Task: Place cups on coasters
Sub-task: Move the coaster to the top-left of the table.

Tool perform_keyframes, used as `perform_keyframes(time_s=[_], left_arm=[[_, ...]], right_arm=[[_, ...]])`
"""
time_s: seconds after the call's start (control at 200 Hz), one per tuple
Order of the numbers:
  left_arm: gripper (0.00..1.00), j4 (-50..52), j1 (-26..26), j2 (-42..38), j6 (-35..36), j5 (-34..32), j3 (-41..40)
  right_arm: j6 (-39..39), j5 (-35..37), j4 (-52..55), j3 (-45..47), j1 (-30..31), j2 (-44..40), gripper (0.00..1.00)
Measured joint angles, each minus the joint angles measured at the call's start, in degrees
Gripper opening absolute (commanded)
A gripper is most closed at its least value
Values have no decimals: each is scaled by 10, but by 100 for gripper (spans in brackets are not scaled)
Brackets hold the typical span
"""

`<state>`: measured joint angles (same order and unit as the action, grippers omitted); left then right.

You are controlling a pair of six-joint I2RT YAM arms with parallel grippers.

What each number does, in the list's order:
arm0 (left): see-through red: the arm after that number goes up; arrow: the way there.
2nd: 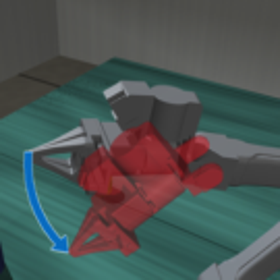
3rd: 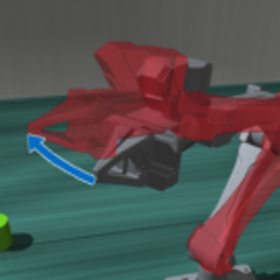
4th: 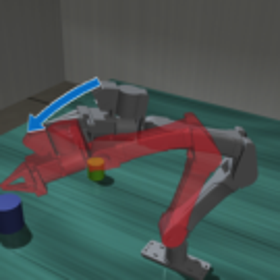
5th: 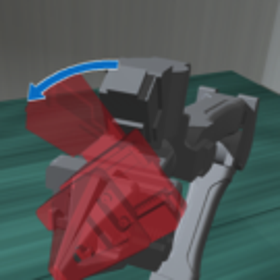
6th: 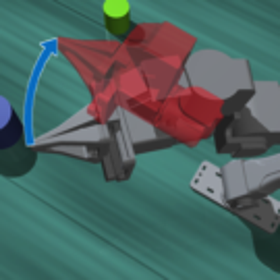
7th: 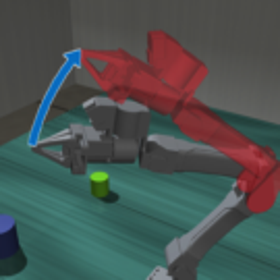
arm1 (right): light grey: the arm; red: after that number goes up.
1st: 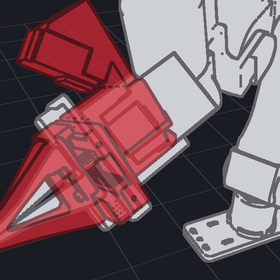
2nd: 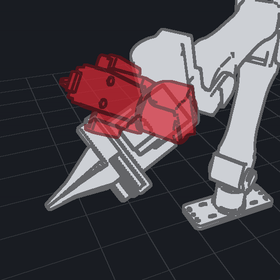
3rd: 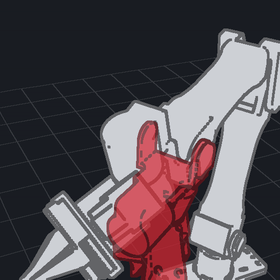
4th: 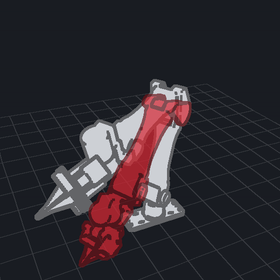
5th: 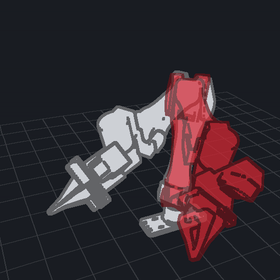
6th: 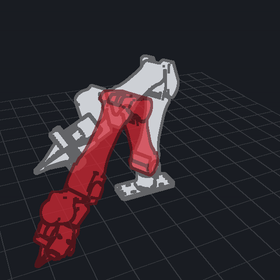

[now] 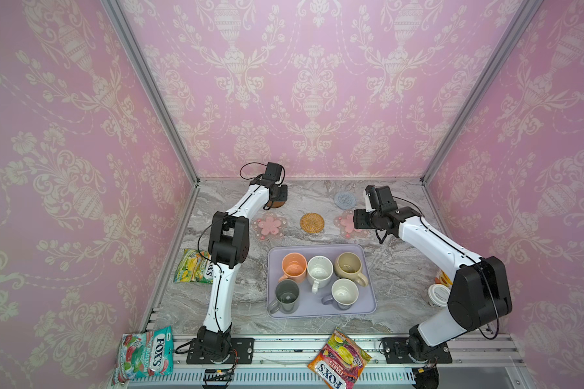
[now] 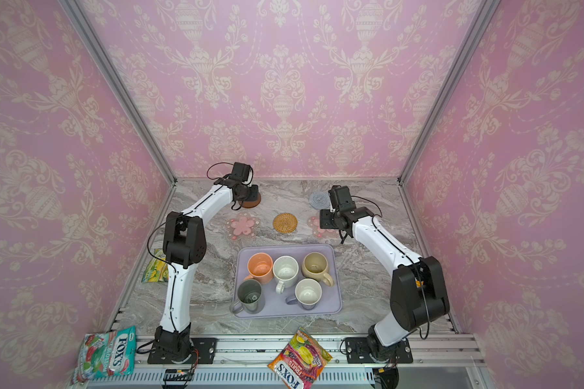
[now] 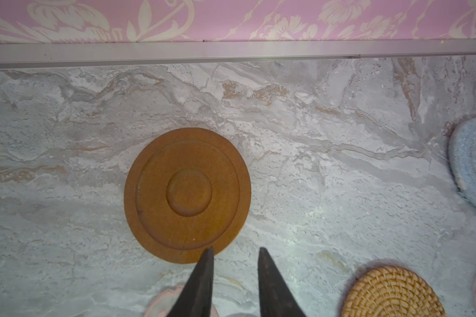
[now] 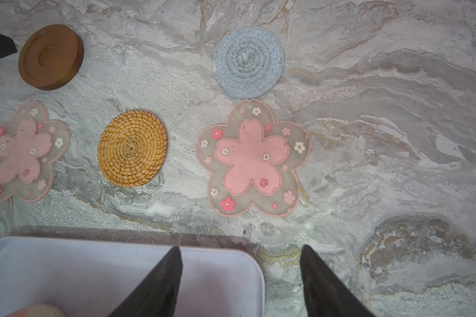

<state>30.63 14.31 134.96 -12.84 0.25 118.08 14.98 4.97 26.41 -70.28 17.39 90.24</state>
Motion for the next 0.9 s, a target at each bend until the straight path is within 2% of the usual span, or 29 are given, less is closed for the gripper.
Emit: perform_keyframes(time_s=[0.435, 0.901], left_arm=[[22, -1, -23, 84, -2, -7, 96], [19, 4, -26, 111, -8, -7, 109]], right_arm=[[-6, 9, -1, -23, 0, 23, 70], [-6, 9, -1, -30, 0, 40, 70]])
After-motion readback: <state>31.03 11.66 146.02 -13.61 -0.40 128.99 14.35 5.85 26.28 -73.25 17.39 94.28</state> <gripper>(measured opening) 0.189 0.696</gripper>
